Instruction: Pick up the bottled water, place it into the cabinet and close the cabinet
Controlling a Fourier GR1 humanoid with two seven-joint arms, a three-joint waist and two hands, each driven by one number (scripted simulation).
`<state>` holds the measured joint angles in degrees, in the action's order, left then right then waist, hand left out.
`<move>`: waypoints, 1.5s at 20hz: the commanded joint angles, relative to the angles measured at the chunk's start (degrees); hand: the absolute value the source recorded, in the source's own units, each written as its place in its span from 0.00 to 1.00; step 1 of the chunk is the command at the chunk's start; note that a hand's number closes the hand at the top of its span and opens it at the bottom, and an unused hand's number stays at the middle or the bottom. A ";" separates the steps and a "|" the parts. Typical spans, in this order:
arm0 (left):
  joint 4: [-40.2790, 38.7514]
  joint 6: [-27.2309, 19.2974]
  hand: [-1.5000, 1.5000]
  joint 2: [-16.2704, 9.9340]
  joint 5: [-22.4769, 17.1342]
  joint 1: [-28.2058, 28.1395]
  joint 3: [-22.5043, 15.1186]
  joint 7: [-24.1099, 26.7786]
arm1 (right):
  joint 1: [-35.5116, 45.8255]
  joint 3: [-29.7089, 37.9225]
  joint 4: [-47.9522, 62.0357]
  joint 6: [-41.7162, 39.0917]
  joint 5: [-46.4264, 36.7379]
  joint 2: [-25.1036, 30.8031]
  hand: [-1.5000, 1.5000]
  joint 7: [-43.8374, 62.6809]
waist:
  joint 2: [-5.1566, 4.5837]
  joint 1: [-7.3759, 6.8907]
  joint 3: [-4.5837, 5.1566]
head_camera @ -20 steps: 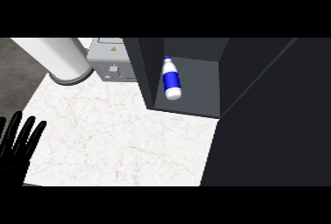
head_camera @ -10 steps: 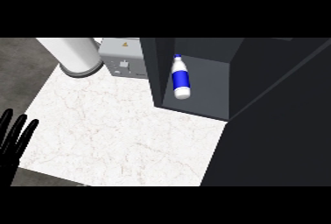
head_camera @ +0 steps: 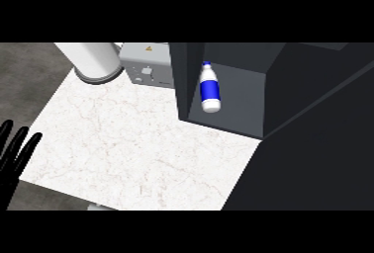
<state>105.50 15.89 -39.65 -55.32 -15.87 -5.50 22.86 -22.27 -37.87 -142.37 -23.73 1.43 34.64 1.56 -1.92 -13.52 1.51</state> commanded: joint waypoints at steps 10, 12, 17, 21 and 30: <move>-1.58 1.45 0.00 -1.41 -0.93 0.58 1.25 -0.83 | 8.11 -3.46 -1.09 -0.74 0.56 -3.26 1.00 6.31 | -0.21 0.10 0.25; -1.33 1.91 0.00 -1.25 -1.36 0.63 1.26 -0.69 | 7.84 -3.54 0.18 -0.56 1.79 -3.97 1.00 6.45 | -0.65 -0.29 0.19; -2.13 2.34 0.00 -1.50 -1.69 1.61 2.00 -0.58 | 6.28 -4.65 1.20 -1.37 5.07 -4.97 1.00 6.07 | -2.06 -0.63 0.19; -1.87 3.24 0.00 -1.98 -1.54 1.51 2.01 -0.66 | 5.72 -5.48 2.25 -2.89 7.94 -5.26 1.00 5.44 | -2.63 -3.20 0.08; -2.37 4.00 0.00 -2.57 -2.03 2.81 3.01 -0.67 | 8.68 0.40 5.96 1.35 10.47 -10.16 1.00 7.67 | -2.72 -2.76 -0.15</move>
<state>103.64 19.47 -42.03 -57.34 -13.30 -2.80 22.14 -16.40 -35.85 -138.41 -26.07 9.27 29.32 5.45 -4.64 -16.34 1.38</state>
